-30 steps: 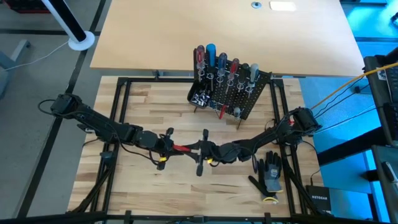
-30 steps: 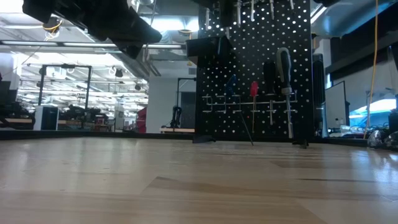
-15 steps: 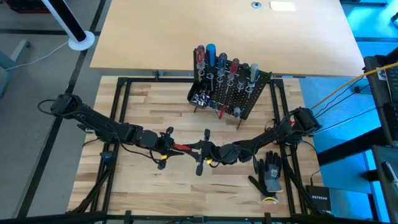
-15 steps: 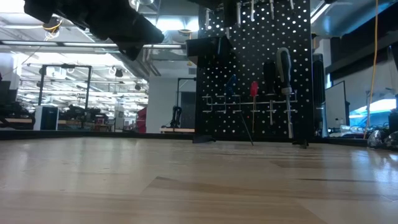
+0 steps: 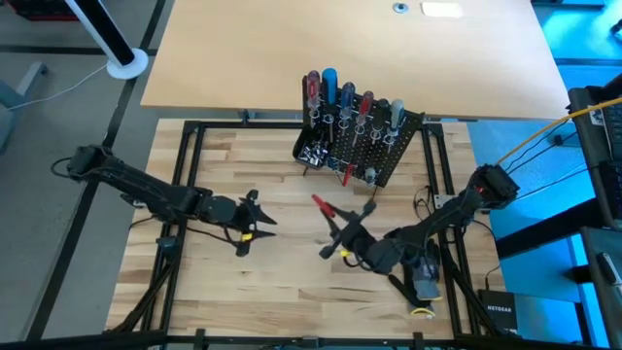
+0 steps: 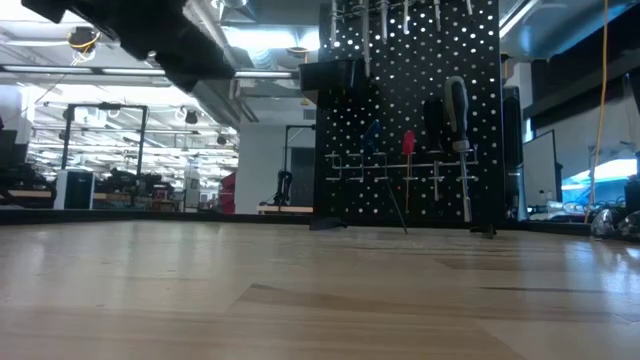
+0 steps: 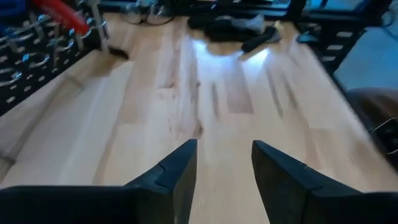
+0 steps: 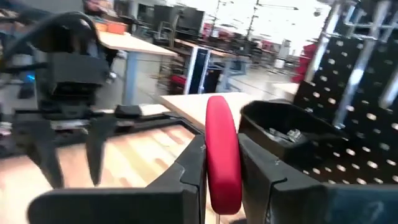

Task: Hang tools onto peg board
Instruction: Hang the red allen wrench on the black pegboard

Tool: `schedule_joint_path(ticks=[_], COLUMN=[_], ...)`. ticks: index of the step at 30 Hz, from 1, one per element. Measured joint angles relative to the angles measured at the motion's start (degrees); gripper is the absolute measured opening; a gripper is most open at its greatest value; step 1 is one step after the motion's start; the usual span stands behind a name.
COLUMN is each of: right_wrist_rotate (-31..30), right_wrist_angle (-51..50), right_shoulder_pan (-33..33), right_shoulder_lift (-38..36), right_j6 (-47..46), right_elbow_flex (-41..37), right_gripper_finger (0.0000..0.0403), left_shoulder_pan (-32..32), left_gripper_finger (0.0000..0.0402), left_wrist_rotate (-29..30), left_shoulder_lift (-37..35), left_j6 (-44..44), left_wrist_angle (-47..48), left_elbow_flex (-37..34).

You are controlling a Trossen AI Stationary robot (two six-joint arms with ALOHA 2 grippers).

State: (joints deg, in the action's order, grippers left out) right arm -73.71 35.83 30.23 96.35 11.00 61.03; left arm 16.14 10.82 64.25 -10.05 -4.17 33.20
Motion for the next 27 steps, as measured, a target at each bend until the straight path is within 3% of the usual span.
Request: schedule_joint_path(ticks=[10,27], right_wrist_rotate=[-9.0,-5.7], right_wrist_angle=[2.8,5.2], right_shoulder_pan=[-1.7,-12.5], right_shoulder_lift=[-0.4,-0.4], right_j6=[-8.2,-6.4], right_elbow_flex=[-8.6,-11.3], right_gripper_finger=[0.0062,0.0062], left_shoulder_pan=[0.5,1.2], left_gripper_finger=[0.0145,0.0145], left_wrist_rotate=[2.6,4.4], left_shoulder_lift=[-0.4,-0.4], left_j6=[-3.2,-1.5], left_wrist_angle=[0.1,-1.9], left_elbow_flex=[-5.5,-5.8])
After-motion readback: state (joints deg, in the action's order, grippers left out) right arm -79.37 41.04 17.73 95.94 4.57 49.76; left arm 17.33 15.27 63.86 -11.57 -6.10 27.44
